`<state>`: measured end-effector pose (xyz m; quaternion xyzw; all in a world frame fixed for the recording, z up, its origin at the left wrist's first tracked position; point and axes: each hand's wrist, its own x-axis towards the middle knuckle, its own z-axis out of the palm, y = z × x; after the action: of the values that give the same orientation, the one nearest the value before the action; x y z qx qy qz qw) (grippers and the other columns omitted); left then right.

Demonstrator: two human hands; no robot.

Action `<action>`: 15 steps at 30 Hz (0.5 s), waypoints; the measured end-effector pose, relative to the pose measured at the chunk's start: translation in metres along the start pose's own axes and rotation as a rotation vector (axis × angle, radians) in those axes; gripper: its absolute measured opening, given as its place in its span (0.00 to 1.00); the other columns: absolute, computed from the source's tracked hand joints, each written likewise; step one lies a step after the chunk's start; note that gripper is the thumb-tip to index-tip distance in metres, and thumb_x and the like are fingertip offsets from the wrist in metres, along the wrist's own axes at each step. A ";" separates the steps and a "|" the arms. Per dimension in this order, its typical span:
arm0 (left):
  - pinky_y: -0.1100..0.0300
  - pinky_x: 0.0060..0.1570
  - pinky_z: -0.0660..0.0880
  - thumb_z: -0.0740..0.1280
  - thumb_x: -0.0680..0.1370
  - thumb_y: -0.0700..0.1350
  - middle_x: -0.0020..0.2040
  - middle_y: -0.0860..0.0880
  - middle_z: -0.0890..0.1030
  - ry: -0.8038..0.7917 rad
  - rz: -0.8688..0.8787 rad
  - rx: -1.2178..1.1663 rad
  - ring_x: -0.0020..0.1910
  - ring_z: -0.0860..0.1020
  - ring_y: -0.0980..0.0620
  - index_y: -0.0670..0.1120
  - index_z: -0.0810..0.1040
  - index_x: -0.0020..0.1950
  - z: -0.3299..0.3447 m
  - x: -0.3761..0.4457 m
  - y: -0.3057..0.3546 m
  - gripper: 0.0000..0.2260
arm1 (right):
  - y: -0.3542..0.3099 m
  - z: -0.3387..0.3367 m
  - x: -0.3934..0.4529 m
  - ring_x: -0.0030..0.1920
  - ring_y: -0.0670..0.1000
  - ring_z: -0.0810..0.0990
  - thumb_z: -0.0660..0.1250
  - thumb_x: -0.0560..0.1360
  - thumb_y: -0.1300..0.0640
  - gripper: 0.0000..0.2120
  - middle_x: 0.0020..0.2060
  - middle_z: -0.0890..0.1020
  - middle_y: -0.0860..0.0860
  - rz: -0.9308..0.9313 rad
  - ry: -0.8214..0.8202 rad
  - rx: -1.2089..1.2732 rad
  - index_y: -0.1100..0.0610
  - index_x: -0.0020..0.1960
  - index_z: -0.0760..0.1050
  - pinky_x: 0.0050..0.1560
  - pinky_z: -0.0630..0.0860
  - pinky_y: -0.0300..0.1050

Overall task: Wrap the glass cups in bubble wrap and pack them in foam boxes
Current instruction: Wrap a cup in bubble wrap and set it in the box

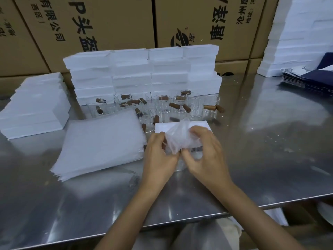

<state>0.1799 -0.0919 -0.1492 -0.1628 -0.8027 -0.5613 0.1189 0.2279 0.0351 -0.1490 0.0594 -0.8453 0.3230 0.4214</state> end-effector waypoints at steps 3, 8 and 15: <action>0.66 0.41 0.73 0.70 0.68 0.45 0.47 0.54 0.77 0.018 0.049 -0.079 0.44 0.77 0.58 0.54 0.74 0.49 -0.002 -0.004 0.005 0.12 | -0.002 -0.005 -0.003 0.50 0.51 0.76 0.65 0.70 0.55 0.10 0.45 0.79 0.48 -0.124 -0.157 -0.082 0.57 0.48 0.77 0.52 0.71 0.48; 0.69 0.49 0.69 0.62 0.72 0.39 0.44 0.56 0.78 -0.028 0.242 0.010 0.49 0.75 0.58 0.49 0.77 0.44 -0.012 -0.013 0.006 0.07 | -0.002 -0.007 -0.005 0.61 0.51 0.73 0.63 0.68 0.51 0.15 0.50 0.81 0.44 -0.208 -0.345 -0.204 0.53 0.52 0.81 0.69 0.62 0.47; 0.57 0.47 0.66 0.51 0.76 0.50 0.42 0.54 0.77 -0.204 0.378 0.530 0.45 0.73 0.53 0.46 0.76 0.40 -0.027 -0.012 0.002 0.16 | -0.005 -0.010 -0.006 0.53 0.53 0.77 0.63 0.66 0.57 0.11 0.45 0.79 0.48 -0.189 -0.104 -0.112 0.58 0.46 0.78 0.62 0.66 0.48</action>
<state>0.1922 -0.1180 -0.1430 -0.3275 -0.8839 -0.2821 0.1784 0.2408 0.0364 -0.1469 0.1323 -0.8733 0.2307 0.4081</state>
